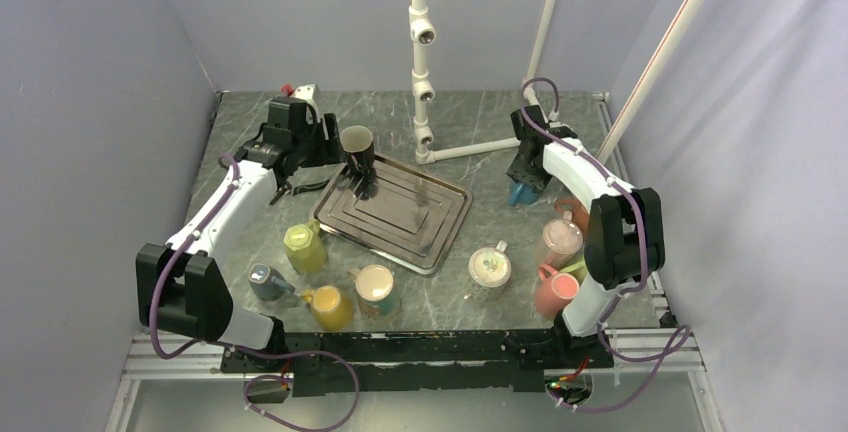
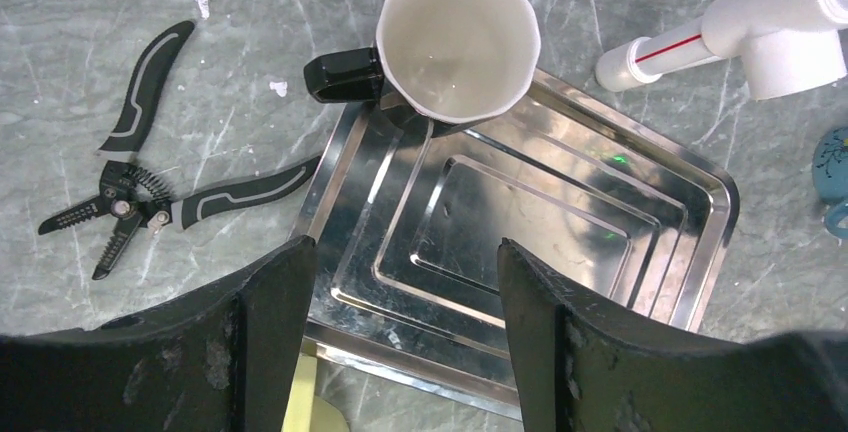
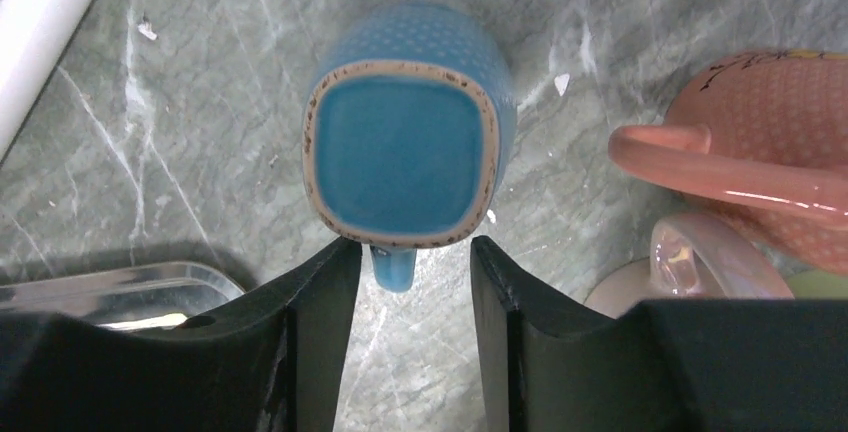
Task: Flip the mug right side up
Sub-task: Turn over the cup at the corner of the board.
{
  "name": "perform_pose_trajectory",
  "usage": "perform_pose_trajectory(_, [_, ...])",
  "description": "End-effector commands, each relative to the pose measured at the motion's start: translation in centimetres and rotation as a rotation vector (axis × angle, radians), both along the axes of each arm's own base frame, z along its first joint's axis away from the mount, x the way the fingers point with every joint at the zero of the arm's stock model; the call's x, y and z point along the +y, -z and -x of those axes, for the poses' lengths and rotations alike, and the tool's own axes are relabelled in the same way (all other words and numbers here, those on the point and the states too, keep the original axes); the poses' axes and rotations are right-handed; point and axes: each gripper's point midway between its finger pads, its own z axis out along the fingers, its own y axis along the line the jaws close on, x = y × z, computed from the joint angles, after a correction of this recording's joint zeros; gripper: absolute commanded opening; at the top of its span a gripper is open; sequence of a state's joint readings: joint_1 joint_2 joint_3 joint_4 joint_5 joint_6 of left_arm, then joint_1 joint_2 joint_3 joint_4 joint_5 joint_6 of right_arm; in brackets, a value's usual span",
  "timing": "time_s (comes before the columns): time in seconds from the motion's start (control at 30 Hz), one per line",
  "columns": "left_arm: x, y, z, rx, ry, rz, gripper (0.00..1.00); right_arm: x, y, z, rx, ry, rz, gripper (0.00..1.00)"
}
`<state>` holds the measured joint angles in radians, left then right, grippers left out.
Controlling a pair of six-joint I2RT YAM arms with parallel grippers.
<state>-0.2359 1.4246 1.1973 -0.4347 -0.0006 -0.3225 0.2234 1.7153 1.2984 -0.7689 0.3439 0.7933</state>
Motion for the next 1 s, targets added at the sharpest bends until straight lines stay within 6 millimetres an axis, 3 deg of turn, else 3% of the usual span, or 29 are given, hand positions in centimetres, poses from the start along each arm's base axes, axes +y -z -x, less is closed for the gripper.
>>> perform_pose_trajectory(0.0, [-0.9, -2.0, 0.2, -0.034, 0.015, 0.069, 0.71, -1.0, -0.2, -1.6, -0.069, 0.033, 0.051, 0.46])
perform_pose_trajectory(0.27, [-1.1, -3.1, 0.0, -0.05, 0.025, 0.078, 0.7, -0.8, 0.9, -2.4, -0.079, 0.016, 0.055, 0.41])
perform_pose_trajectory(0.47, [-0.9, -4.0, 0.3, -0.077, 0.025, 0.081, 0.72, -0.7, 1.7, -2.3, -0.073, 0.009, 0.048, 0.3])
perform_pose_trajectory(0.53, [-0.9, -4.2, 0.4, -0.08, 0.026, 0.082, 0.72, -0.7, 1.6, -2.4, -0.084, 0.002, 0.046, 0.22])
perform_pose_trajectory(0.6, [-1.1, -4.4, 0.5, -0.082, 0.032, 0.088, 0.72, -0.6, 1.3, -2.5, -0.105, -0.011, 0.04, 0.0])
perform_pose_trajectory(0.67, [-1.5, -4.8, 0.7, -0.087, 0.054, 0.107, 0.75, -0.6, 0.7, -2.5, -0.125, -0.017, 0.037, 0.0])
perform_pose_trajectory(0.7, [-1.9, -5.0, 0.8, -0.087, 0.074, 0.121, 0.87, -0.5, 0.3, -2.5, -0.135, -0.023, 0.032, 0.0])
perform_pose_trajectory(0.73, [-2.3, -5.3, 1.0, -0.091, 0.095, 0.136, 0.93, -0.4, -0.1, -2.5, -0.149, -0.027, 0.024, 0.0])
perform_pose_trajectory(0.9, [-3.9, -7.3, 1.7, -0.14, 0.178, 0.202, 0.94, 0.9, -3.0, -2.3, -0.254, -0.057, -0.068, 0.0])
perform_pose_trajectory(0.97, [-4.1, -8.1, 1.9, -0.158, 0.184, 0.223, 0.94, 1.6, -5.1, -2.0, -0.318, -0.067, -0.122, 0.0])
